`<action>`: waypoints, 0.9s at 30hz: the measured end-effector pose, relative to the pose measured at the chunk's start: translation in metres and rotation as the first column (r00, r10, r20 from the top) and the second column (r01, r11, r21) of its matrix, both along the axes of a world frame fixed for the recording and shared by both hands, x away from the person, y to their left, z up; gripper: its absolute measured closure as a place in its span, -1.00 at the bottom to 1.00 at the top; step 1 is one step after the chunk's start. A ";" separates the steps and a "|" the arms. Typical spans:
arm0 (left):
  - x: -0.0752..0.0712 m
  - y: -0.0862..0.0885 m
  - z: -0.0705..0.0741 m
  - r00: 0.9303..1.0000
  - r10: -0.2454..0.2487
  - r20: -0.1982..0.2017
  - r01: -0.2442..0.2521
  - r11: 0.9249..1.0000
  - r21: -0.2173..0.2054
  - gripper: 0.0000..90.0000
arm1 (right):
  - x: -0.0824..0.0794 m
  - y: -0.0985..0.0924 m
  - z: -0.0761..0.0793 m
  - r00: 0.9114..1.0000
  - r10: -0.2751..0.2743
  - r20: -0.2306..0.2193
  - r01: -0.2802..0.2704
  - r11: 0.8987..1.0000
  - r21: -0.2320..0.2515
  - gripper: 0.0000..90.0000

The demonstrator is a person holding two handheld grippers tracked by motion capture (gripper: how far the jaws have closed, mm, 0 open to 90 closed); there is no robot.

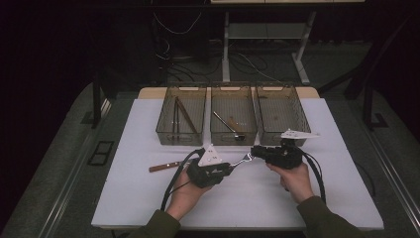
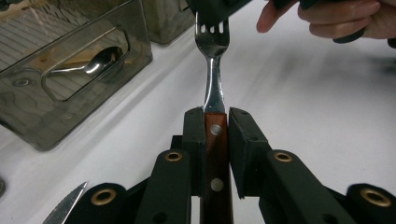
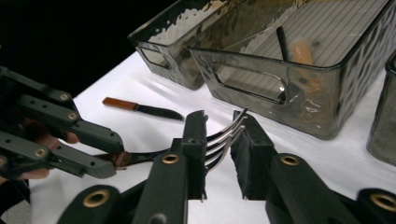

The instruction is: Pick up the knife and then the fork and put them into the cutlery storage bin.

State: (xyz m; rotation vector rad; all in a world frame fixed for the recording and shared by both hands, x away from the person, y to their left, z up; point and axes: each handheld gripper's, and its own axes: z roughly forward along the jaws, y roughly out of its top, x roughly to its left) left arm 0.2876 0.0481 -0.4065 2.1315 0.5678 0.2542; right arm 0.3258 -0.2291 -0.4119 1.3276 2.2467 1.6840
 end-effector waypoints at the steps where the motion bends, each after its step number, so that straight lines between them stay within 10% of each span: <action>1: 0.001 0.000 -0.001 1.000 -0.005 -0.002 0.005 1.000 0.003 0.70 | 0.000 0.000 0.001 1.000 -0.002 -0.005 0.002 1.000 0.013 0.76; 14: 0.004 0.004 -0.006 1.000 -0.015 -0.012 0.015 1.000 -0.016 0.48 | 0.004 0.007 0.019 0.997 -0.007 0.071 0.006 1.000 0.005 0.92; 27: 0.009 0.060 -0.005 1.000 0.007 -0.027 -0.009 0.998 -0.065 -0.06 | 0.017 -0.028 0.045 0.992 -0.053 0.115 0.062 0.995 -0.077 0.92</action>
